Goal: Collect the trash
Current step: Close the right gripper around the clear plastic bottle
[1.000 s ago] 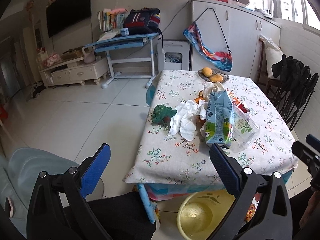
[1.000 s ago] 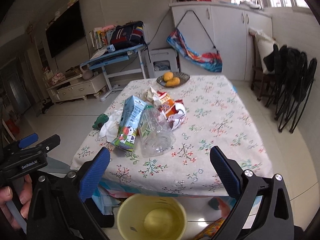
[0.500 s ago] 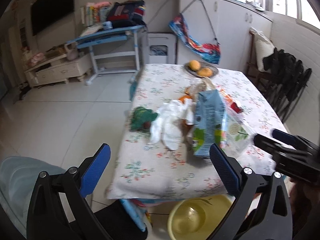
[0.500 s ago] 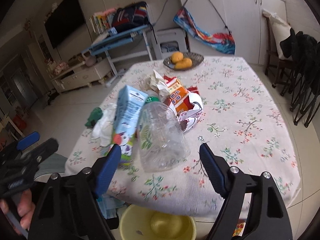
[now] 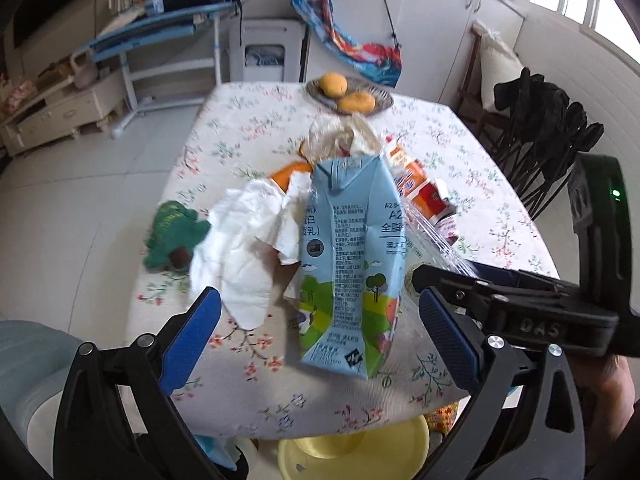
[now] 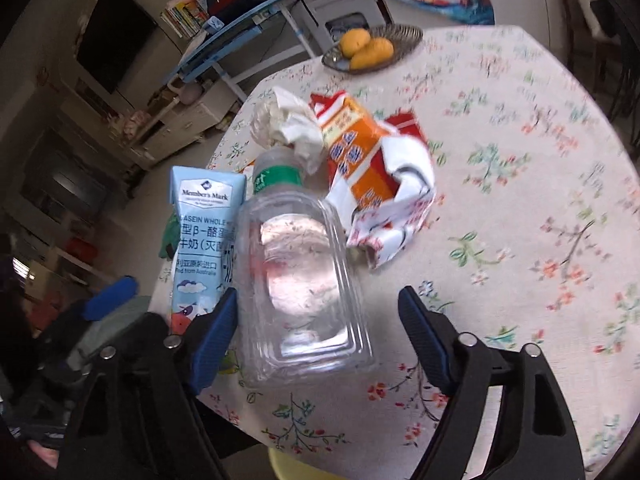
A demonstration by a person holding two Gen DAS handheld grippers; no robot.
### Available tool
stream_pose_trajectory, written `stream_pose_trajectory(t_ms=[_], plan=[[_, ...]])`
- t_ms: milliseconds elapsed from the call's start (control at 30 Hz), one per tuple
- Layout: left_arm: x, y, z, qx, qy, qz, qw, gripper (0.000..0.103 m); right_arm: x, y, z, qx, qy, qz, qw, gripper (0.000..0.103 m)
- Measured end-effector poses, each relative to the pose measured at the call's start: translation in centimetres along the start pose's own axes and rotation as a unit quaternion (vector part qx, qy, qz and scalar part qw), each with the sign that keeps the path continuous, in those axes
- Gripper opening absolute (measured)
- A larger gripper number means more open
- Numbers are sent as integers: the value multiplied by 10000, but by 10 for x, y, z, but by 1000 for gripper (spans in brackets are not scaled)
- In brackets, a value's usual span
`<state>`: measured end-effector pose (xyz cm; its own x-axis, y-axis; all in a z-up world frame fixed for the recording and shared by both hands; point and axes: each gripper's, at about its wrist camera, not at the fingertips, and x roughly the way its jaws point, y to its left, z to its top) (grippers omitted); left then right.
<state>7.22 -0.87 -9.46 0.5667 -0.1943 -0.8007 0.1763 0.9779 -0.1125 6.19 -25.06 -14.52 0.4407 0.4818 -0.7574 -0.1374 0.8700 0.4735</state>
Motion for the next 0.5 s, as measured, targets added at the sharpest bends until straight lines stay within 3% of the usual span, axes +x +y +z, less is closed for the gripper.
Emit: stream_pose_trajectory(t_ms=[67, 167, 400, 500], plan=[[10, -2, 2, -3, 69, 0, 10000, 96, 1, 2, -4, -88, 83, -14, 9999, 63], [21, 1, 4, -131, 166, -36, 9998, 96, -8, -1, -7, -25, -9, 52, 10000, 59], [29, -2, 3, -96, 277, -145, 9995, 96, -26, -6, -12, 50, -137, 124, 9998, 57], [26, -6, 3, -7, 258, -94, 9996, 96, -37, -5, -17, -98, -173, -106, 9997, 57]])
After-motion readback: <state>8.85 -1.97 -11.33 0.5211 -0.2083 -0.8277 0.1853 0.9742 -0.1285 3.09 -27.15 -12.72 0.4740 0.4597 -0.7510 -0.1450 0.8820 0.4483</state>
